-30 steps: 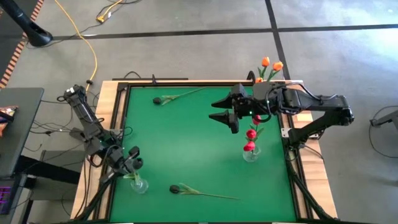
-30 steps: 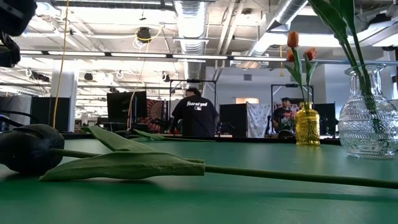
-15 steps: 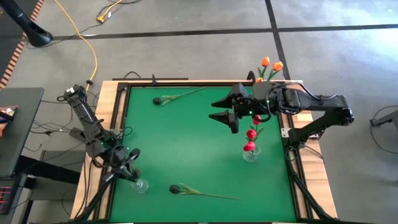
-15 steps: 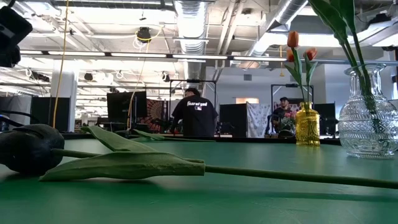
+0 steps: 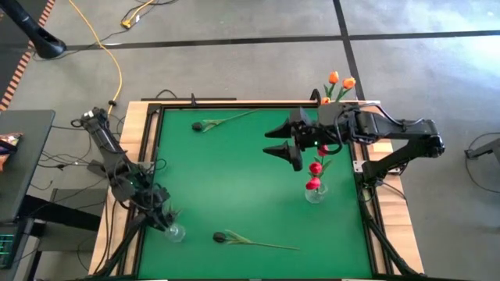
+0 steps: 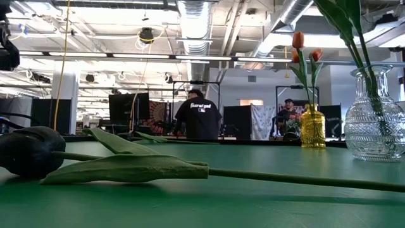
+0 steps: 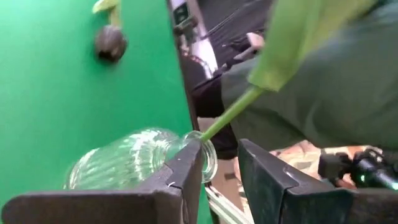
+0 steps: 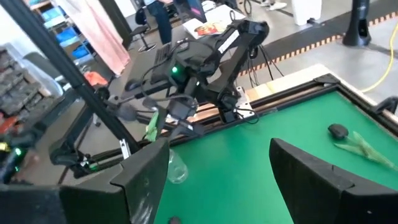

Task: Sort flowers into vase by color
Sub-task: Put the top black tulip into the bottom transparent flower vase

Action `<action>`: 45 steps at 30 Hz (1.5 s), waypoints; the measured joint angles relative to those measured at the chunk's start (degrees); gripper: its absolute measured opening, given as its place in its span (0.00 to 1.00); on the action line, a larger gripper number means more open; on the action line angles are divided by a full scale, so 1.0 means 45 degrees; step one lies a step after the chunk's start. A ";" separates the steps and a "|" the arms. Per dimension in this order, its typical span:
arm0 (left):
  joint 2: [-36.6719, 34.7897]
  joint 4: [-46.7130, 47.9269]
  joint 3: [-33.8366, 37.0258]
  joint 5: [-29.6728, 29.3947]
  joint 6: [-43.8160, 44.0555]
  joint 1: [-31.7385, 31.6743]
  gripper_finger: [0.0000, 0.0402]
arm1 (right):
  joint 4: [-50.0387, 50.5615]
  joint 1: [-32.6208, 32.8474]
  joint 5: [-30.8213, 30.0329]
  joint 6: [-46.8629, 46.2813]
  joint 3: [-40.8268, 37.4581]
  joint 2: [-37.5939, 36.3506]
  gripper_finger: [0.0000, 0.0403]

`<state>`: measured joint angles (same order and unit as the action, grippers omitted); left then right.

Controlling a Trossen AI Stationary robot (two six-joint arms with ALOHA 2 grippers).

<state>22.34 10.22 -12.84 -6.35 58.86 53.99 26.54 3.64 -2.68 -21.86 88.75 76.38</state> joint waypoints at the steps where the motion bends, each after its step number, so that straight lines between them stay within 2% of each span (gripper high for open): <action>1: -0.0102 0.0643 -0.0225 -0.0009 0.0230 -0.0089 0.24 | -0.0008 0.0044 -0.0004 0.0188 0.0000 0.0000 0.76; 5: -0.0368 0.2929 -0.1651 -0.0413 -0.0339 -0.0761 0.24 | -0.0008 0.0266 -0.0005 0.0735 0.0000 0.0005 0.76; 10: -0.0368 0.5736 -0.4038 -0.2019 -0.1947 -0.1941 0.24 | -0.0010 0.0468 -0.0009 0.1269 0.0000 0.0005 0.76; 13: -0.0362 0.6626 -0.5263 -0.2896 -0.3269 -0.2711 0.24 | -0.0005 0.0584 -0.0006 0.1310 0.0000 0.0005 0.76; 18: -0.0138 0.8189 -0.7037 -0.5595 -0.4085 -0.4309 0.24 | 0.0004 0.0806 -0.0010 0.1317 0.0000 0.0005 0.76; 22: 0.0647 0.8016 -0.8035 -0.5968 -0.5443 -0.5860 0.24 | 0.0161 0.0983 -0.0010 0.1598 0.0000 0.0005 0.76; 26: 0.2358 0.7787 -0.8754 -0.4812 -0.6825 -0.7732 0.24 | 0.0595 0.1029 -0.0029 0.1657 0.0000 0.0005 0.76; 30: 0.4644 0.7159 -0.9329 -0.2458 -0.8749 -0.9968 0.24 | 0.0765 0.1019 -0.0053 0.1655 0.0000 0.0005 0.76; 37: 0.8789 0.6438 -1.0887 0.0200 -1.2941 -1.4639 0.24 | 0.0774 0.1082 -0.0053 0.1635 0.0000 0.0005 0.76; 41: 1.1045 0.5341 -1.2102 0.2027 -1.4232 -1.7302 0.24 | 0.0777 0.1149 -0.0058 0.1550 0.0000 0.0005 0.76; 43: 1.2257 0.5204 -1.2796 0.2330 -1.4439 -1.8455 0.24 | 0.0779 0.1203 -0.0067 0.1313 0.0000 0.0005 0.76; 45: 1.3541 0.5224 -1.3413 0.2013 -1.4307 -1.9457 0.24 | 0.0784 0.1243 -0.0068 0.1198 0.0000 0.0005 0.76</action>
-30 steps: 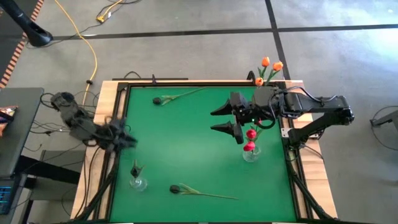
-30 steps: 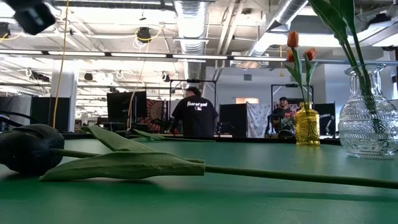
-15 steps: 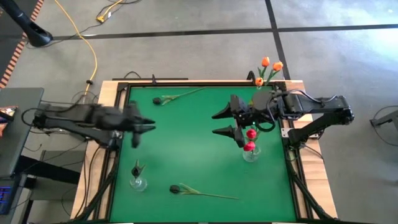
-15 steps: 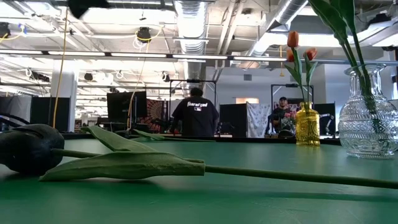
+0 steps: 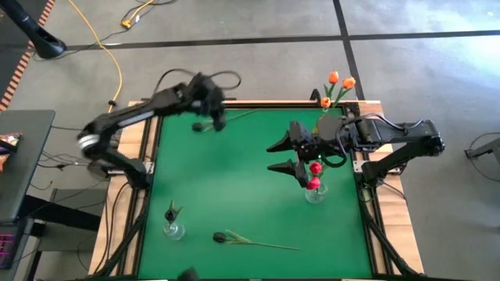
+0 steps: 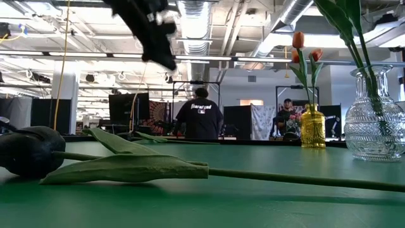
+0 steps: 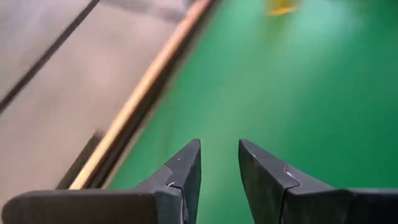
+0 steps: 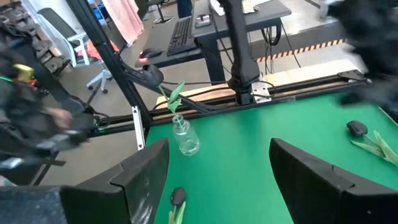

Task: Sort flowers into vase by color
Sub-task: Put the top black tulip into the bottom transparent flower vase

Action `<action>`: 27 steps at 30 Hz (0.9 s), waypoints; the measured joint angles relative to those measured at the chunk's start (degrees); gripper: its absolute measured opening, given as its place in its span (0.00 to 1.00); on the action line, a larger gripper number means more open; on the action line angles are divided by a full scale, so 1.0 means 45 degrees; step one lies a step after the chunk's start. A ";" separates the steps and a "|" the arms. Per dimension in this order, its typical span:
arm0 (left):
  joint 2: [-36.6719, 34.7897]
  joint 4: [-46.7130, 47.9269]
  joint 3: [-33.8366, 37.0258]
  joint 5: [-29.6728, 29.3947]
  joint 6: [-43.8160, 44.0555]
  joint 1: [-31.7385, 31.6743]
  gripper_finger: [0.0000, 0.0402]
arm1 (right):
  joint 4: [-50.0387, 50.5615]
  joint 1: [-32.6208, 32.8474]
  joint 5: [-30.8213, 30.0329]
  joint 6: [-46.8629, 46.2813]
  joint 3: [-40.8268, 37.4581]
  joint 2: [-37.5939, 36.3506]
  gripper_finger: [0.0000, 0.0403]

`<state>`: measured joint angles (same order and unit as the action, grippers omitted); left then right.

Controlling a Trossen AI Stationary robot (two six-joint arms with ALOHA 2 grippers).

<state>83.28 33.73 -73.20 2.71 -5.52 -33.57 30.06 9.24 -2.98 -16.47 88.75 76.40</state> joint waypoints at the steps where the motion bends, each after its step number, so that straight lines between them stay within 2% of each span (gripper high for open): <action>1: 0.0662 0.0069 -0.0273 -0.0185 0.0252 -0.0410 0.24 | -0.0005 0.0047 0.0000 0.0000 0.0000 0.0000 0.76; 7: 0.4234 0.1025 -0.1742 0.0207 0.0585 -0.1877 0.26 | 0.0038 0.0219 -0.0005 -0.0010 0.0000 0.0000 0.76; 11: 0.6305 0.2173 -0.2911 0.0040 -0.0182 -0.2044 0.32 | 0.0463 0.0227 -0.0005 -0.0034 0.0000 0.0000 0.76; 15: 0.7804 0.3359 -0.4296 -0.0658 -0.0803 -0.1962 0.42 | 0.0826 0.0227 -0.0010 -0.0034 0.0000 0.0000 0.76; 19: 0.8480 0.3706 -0.4968 -0.1155 -0.1414 -0.1742 0.49 | 0.0977 0.0227 -0.0010 -0.0034 0.0000 0.0000 0.76; 23: 0.8599 0.3567 -0.4955 -0.1778 -0.2076 -0.1552 0.53 | 0.1046 0.0227 -0.0010 -0.0034 0.0000 0.0000 0.76; 27: 0.8604 0.3586 -0.4912 -0.1508 -0.2503 -0.1543 0.54 | 0.1301 0.0227 -0.0010 -0.0034 0.0000 0.0000 0.76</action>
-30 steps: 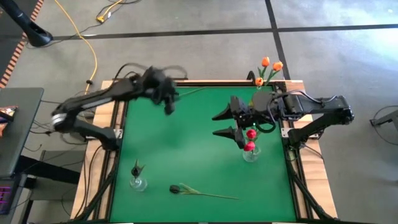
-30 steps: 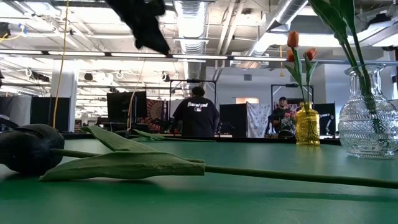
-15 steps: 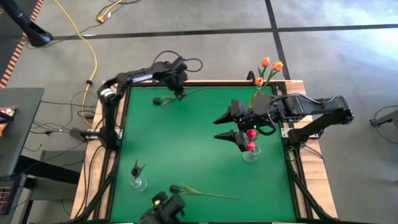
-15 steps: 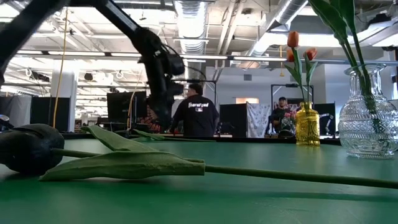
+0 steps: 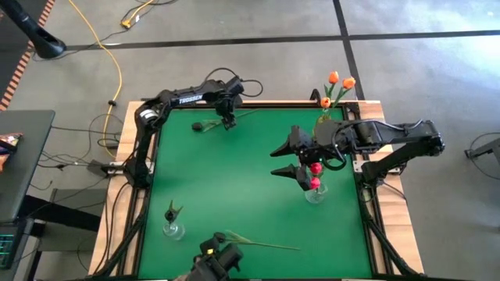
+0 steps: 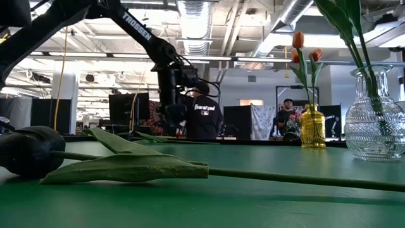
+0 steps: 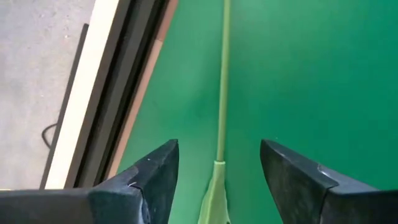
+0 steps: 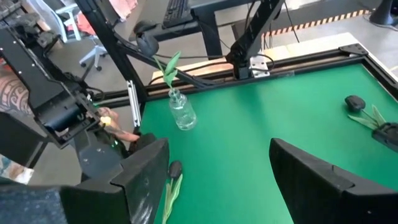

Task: Sort flowers into vase by color
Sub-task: Put the top black tulip into the bottom transparent flower vase

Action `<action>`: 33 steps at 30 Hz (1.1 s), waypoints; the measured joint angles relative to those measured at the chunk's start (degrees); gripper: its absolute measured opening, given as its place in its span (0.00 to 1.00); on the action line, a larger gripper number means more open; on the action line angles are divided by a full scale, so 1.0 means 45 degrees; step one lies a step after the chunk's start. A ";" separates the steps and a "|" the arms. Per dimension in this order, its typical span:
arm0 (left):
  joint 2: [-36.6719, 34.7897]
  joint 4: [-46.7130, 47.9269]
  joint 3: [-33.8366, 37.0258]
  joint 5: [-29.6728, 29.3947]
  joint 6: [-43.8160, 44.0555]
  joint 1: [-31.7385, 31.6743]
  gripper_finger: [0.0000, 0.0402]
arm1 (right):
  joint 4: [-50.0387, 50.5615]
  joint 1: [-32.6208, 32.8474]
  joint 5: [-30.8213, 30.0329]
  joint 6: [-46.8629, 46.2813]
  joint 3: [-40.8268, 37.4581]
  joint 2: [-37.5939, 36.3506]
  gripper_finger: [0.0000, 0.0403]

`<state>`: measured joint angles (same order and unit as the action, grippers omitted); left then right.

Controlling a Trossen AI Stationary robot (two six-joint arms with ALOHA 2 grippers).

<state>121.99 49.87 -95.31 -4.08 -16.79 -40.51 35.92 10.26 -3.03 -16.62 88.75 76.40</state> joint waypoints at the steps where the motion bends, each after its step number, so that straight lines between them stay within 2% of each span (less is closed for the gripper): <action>1: 0.0000 0.0003 0.0000 0.0039 -0.0024 -0.0046 0.54 | 0.0032 0.0000 0.0000 0.0000 0.0000 0.0000 0.76; 7: 0.0376 0.0496 0.0015 0.1408 -0.0245 -0.0496 0.54 | 0.0107 -0.0059 0.0000 0.0005 0.0000 0.0000 0.76; 15: 0.1321 0.1066 -0.0073 0.1191 -0.0293 -0.0490 0.50 | 0.0111 -0.0233 -0.0034 0.0010 0.0000 0.0000 0.76; 19: 0.1272 0.1093 -0.0174 0.0676 -0.0388 -0.0313 0.39 | 0.0108 -0.0228 -0.0029 0.0010 0.0000 0.0000 0.76; 25: 0.1163 0.1803 -0.0917 0.0148 -0.0303 -0.0234 0.06 | 0.0115 -0.0228 -0.0024 0.0039 0.0000 0.0000 0.76; 26: 0.1133 0.1946 -0.1060 0.0148 -0.0189 -0.0239 0.03 | 0.0107 -0.0228 -0.0024 0.0039 0.0000 0.0000 0.76; 33: 0.0067 0.2650 -0.2037 0.0451 0.0327 -0.0232 0.04 | 0.0112 -0.0228 -0.0010 0.0035 0.0000 0.0000 0.76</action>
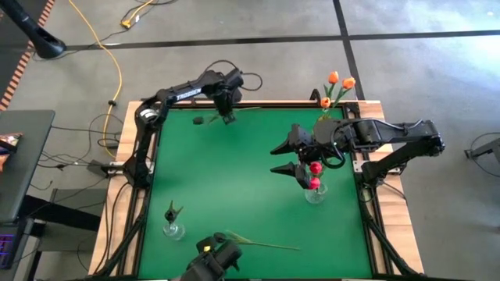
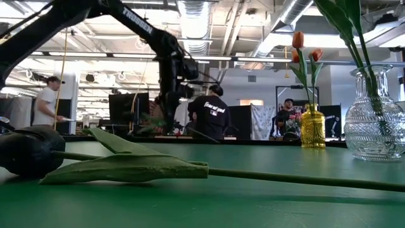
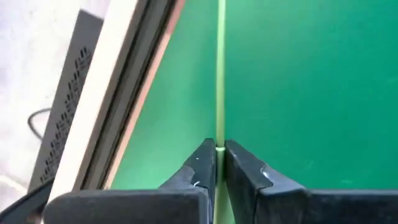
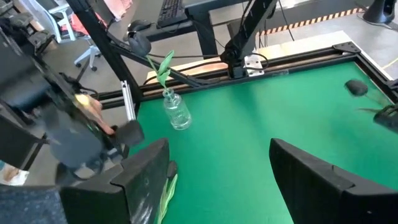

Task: Sort flowers into vase by color
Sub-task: Put the top black tulip into the bottom transparent flower vase

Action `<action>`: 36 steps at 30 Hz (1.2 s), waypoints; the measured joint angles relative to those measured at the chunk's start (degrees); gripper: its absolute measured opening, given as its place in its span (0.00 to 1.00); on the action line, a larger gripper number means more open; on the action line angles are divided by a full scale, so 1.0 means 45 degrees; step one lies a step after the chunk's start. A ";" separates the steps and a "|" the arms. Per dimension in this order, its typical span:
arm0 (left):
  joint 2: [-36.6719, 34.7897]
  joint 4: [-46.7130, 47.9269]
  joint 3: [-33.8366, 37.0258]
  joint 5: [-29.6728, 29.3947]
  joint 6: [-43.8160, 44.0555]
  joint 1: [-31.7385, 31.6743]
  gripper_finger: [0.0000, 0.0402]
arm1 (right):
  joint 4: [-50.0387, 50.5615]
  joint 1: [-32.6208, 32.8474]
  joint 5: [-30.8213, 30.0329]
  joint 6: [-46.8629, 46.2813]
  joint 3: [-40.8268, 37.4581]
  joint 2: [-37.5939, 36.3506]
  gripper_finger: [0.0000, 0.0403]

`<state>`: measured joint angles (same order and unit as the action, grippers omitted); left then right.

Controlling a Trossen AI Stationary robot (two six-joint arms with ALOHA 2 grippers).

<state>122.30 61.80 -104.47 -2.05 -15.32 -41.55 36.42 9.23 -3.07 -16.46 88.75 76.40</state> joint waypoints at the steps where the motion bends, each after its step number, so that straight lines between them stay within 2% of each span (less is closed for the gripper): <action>1: -0.0210 0.0032 -0.0082 0.0073 0.0084 0.0004 0.04 | 0.0000 0.0005 0.0023 0.0002 0.0000 0.0000 0.76; 9: -0.3026 0.0612 -0.0231 0.0284 0.1284 -0.0006 0.04 | 0.0004 0.0044 0.0058 0.0021 0.0000 0.0000 0.76; 14: -0.5291 0.1648 -0.0236 0.1393 0.2772 -0.0002 0.04 | 0.0001 0.0039 0.0063 0.0836 0.0000 0.0000 0.76; 19: -0.7568 0.2600 -0.0236 0.2954 0.5029 0.0003 0.04 | -0.0023 0.0039 0.0068 0.2568 0.0000 0.0014 0.76; 23: -0.9231 0.3061 -0.0236 0.3848 0.6624 0.0130 0.04 | -0.0509 0.0039 0.0058 0.4898 0.0000 0.0185 0.76; 26: -1.0456 0.3238 -0.0236 0.3504 0.7642 0.0437 0.04 | -0.1585 0.0043 0.0056 0.6943 0.0000 0.0300 0.76; 32: -1.2767 0.3387 -0.0236 0.1494 0.9124 0.0944 0.04 | -0.5188 0.0124 0.0043 1.0612 0.0001 0.0481 0.76; 36: -1.3860 0.3624 -0.0236 0.1272 0.9150 0.0994 0.04 | -0.6556 0.0079 -0.0281 1.2780 0.0015 0.0753 0.76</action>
<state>59.93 78.10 -105.54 3.67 25.86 -37.08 6.92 9.59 -4.34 41.04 88.82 79.79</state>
